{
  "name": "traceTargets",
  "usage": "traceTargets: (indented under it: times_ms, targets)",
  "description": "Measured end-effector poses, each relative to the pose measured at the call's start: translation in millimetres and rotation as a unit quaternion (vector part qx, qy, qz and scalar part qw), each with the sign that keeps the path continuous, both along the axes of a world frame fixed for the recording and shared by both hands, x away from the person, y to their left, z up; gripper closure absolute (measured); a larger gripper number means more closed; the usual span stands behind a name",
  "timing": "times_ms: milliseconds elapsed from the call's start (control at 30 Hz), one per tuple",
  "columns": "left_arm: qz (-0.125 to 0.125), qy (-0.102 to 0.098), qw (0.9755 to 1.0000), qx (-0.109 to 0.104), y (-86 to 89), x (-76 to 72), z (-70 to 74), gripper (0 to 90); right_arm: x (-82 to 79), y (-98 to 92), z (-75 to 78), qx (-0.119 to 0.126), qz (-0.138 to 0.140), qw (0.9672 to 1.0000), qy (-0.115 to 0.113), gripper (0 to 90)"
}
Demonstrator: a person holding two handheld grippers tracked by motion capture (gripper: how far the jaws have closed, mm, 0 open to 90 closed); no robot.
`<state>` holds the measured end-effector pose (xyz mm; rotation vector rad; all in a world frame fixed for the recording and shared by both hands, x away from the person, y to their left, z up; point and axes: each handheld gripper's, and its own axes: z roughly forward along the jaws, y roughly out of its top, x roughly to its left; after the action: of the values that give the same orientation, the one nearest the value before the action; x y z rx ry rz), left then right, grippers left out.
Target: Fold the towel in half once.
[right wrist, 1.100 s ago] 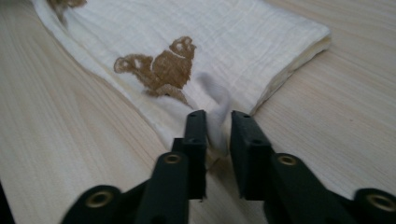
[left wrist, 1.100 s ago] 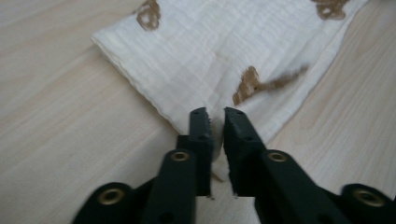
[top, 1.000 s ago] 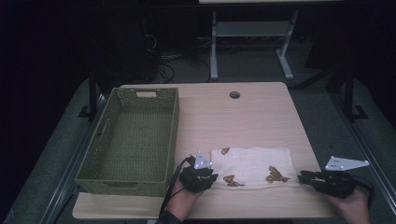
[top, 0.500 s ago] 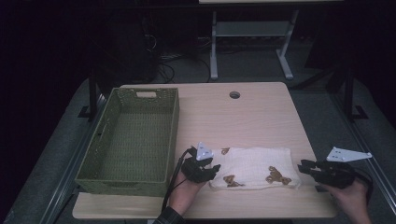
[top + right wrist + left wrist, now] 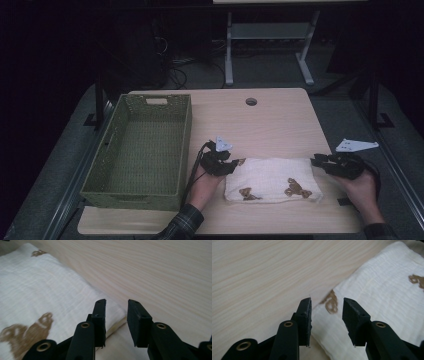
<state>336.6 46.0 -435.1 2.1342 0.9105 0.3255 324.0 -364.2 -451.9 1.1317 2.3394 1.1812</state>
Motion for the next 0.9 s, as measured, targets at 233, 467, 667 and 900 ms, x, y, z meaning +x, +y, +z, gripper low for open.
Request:
traceTargets:
  times_ms: [233, 467, 667, 900]
  targets:
    - [0.012, -0.001, 0.9999, 0.002, -0.6, 12.2, -3.8, 58.7, 27.3, 9.6, -13.8, -0.009, 0.001, 0.9997, 0.023, 68.8]
    - [0.018, 0.004, 0.9998, 0.011, 3.5, 15.2, -8.6, 57.8, 31.0, 12.5, -24.2, -0.024, 0.004, 0.9991, 0.035, 74.7]
    - [0.020, 0.008, 0.9995, 0.021, 5.7, 17.6, -16.2, 57.6, 27.4, 15.1, -24.7, -0.024, 0.008, 0.9992, 0.032, 84.4]
    - [0.015, 0.017, 0.9990, 0.038, 6.1, 23.3, -27.5, 57.8, 26.9, 15.0, -25.1, -0.024, 0.008, 0.9993, 0.029, 84.7]
